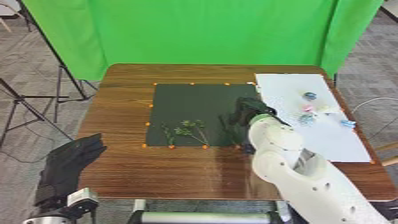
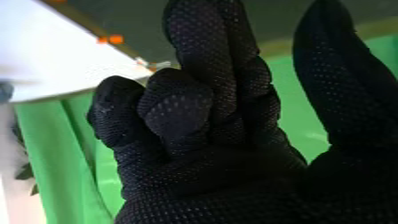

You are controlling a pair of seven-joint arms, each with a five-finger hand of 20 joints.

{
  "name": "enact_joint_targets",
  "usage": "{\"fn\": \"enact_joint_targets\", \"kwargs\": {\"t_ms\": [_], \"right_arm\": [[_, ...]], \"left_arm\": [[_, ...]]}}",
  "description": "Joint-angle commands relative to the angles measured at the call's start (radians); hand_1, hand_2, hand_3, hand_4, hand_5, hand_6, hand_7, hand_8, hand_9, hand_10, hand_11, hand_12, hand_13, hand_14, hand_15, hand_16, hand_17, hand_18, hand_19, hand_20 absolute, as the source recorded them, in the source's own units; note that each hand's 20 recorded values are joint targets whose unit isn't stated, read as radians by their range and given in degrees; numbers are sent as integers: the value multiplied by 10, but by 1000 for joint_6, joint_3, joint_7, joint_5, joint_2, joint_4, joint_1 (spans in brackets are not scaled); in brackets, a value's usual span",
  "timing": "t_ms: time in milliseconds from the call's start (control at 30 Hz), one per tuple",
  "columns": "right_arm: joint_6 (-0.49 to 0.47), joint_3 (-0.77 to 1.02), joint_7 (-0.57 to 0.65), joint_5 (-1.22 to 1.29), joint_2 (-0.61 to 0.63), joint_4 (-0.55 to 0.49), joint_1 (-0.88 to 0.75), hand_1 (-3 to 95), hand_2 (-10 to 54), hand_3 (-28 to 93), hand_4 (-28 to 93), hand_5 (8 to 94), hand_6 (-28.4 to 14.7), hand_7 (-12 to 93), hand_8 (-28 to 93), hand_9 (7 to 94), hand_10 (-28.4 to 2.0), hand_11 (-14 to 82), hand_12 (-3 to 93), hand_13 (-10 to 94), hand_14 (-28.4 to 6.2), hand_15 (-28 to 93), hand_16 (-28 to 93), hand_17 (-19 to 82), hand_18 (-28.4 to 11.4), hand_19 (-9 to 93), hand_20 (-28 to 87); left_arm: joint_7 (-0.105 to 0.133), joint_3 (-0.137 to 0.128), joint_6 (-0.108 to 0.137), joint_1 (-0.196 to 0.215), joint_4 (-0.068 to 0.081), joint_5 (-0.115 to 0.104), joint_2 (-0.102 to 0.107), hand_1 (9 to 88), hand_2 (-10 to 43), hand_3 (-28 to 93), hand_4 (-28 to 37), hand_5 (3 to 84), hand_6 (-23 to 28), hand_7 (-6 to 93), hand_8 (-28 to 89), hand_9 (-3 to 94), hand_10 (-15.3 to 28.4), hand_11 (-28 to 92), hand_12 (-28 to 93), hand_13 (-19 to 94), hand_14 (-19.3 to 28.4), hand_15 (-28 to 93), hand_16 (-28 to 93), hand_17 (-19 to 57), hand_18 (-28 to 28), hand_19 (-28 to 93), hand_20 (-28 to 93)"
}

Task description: Arrange flowers

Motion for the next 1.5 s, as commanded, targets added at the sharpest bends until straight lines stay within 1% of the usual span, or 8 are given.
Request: {"fn": "enact_joint_targets", "kwargs": {"t_ms": [33,200,367,467,567,933,1033,1500], "right_arm": [[149,165,-66,5,150,-51,-75,301,27,737,-204,678,-93,419,-96,743,-212,403,241,728,-153,736,268,544,-217,932,319],[230,322,-91,55,205,-42,-157,265,52,740,-198,601,-104,411,-108,656,-242,326,208,670,-169,731,238,524,-214,932,242],[325,338,-87,12,246,-7,-199,269,41,758,-202,570,-98,425,-123,632,-229,283,191,658,-167,731,223,507,-214,932,223],[366,345,-79,-12,255,19,-226,276,28,766,-206,559,-98,422,-129,619,-222,264,185,657,-166,731,219,507,-214,932,223],[356,350,-69,-28,246,64,-224,284,15,773,-210,545,-98,422,-133,597,-215,238,177,654,-165,730,216,509,-212,932,223],[312,328,-28,-42,231,143,-220,313,-30,782,-231,574,-98,272,-145,563,-184,131,134,670,-157,714,203,520,-204,932,226],[310,328,-25,-48,229,152,-229,317,-34,783,-231,571,-98,259,-142,559,-182,124,134,671,-156,712,206,521,-204,932,228],[296,274,4,-49,205,217,-162,324,-48,785,-234,557,-102,239,-133,542,-182,117,137,673,-153,709,208,524,-204,932,230]], "left_arm": [[68,20,26,13,2,-43,42,281,63,808,-180,531,153,207,-103,432,226,375,100,282,281,650,-140,-81,234,604,136],[69,22,27,8,-1,-41,45,281,63,809,-180,531,153,206,-103,431,226,375,101,283,280,651,-140,-81,234,604,136],[51,17,22,15,-4,-31,27,281,63,808,-180,532,153,206,-104,432,226,375,101,282,281,650,-140,-81,234,604,136],[63,26,31,10,-3,-40,32,281,63,808,-180,532,153,206,-103,432,225,375,100,283,281,650,-140,-81,234,604,136],[49,33,25,-6,0,-30,28,281,63,808,-180,532,153,207,-103,432,226,376,101,283,281,651,-140,-81,234,604,136],[48,32,23,-2,-2,-32,27,281,63,808,-180,531,153,207,-104,432,225,376,100,282,280,650,-141,-81,234,604,136],[55,35,24,-2,1,-38,28,280,62,810,-179,531,153,207,-104,432,225,377,101,282,281,651,-141,-81,234,604,136],[22,33,5,-24,7,-15,15,281,62,809,-181,532,153,207,-104,432,227,374,100,283,281,650,-140,-81,234,603,137]]}}
